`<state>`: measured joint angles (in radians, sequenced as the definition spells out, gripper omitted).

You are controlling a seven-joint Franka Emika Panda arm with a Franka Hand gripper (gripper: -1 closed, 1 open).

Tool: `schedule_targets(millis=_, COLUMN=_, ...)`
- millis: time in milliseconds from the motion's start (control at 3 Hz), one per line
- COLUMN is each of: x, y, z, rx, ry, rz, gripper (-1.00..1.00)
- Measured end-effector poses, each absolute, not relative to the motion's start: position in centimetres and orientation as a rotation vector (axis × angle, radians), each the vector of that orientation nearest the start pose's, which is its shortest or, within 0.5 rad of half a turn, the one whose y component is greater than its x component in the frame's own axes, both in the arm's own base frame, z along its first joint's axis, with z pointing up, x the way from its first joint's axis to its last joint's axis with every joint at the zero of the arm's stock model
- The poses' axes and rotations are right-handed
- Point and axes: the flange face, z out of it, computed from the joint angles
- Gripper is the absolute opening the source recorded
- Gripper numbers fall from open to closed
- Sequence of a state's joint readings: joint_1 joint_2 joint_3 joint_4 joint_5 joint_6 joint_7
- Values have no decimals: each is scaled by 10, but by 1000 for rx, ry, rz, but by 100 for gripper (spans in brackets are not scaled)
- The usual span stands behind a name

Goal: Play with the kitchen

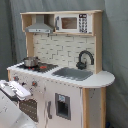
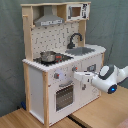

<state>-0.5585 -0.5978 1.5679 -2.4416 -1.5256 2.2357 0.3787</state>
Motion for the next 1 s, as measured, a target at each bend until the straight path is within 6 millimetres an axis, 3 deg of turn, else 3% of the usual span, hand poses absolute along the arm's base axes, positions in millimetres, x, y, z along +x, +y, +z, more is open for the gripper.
schedule_targets(millis=1000, x=307, y=356, z=334, rx=874, ry=1331, rz=766, gripper=100)
